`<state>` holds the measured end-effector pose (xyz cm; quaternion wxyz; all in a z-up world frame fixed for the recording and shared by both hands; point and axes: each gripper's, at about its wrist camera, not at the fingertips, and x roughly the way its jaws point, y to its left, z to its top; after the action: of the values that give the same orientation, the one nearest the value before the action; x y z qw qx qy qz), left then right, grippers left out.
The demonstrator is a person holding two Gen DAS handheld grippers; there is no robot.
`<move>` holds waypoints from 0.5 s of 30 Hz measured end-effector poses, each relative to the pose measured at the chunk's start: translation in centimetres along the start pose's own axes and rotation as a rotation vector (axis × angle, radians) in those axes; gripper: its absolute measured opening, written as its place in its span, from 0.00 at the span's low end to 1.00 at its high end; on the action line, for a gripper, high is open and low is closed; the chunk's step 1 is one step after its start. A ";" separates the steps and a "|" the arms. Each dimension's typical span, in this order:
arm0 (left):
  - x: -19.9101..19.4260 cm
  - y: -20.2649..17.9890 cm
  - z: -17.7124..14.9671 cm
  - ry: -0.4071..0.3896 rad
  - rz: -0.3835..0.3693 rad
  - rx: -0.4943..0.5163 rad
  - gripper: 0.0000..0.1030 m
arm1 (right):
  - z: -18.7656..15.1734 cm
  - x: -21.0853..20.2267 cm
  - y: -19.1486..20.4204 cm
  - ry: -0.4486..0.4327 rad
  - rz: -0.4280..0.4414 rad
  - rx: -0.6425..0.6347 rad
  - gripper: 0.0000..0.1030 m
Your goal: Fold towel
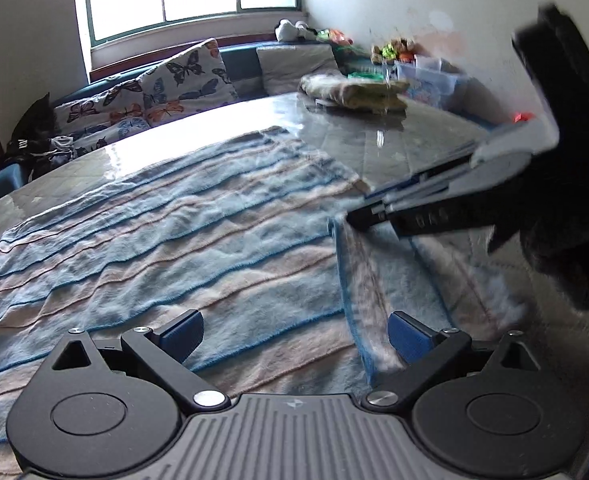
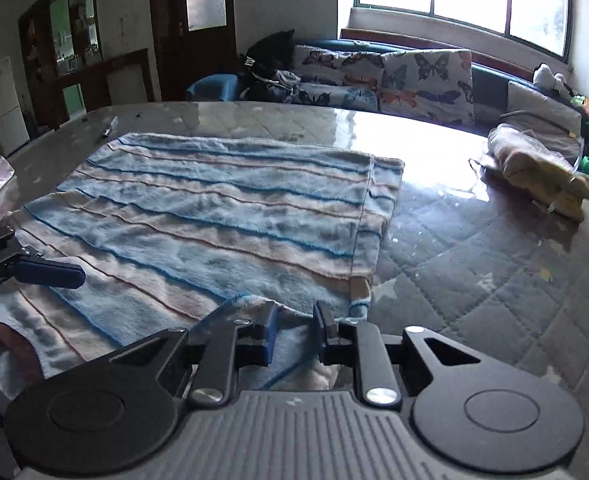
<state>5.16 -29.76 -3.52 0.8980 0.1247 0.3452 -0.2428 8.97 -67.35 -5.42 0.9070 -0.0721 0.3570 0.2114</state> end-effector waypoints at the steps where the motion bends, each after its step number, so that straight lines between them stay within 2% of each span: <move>1: 0.0 0.0 -0.1 -0.001 -0.001 0.001 0.98 | 0.0 0.1 0.0 0.001 0.001 -0.003 0.18; 10: -1.8 1.4 -0.6 -0.027 0.017 -0.033 0.97 | -0.9 -3.7 1.6 -0.009 0.043 -0.044 0.20; 12: -2.6 2.3 -1.0 -0.037 0.034 -0.060 0.97 | -1.7 -4.6 2.3 -0.005 0.051 -0.060 0.28; 15: -4.3 4.2 -1.8 -0.053 0.082 -0.117 0.97 | -2.9 -4.9 3.0 0.007 0.055 -0.068 0.30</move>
<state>3.61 -24.03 -1.69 0.9217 0.0798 0.3296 -0.1882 2.70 -67.11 -4.16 0.8966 -0.0936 0.3548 0.2481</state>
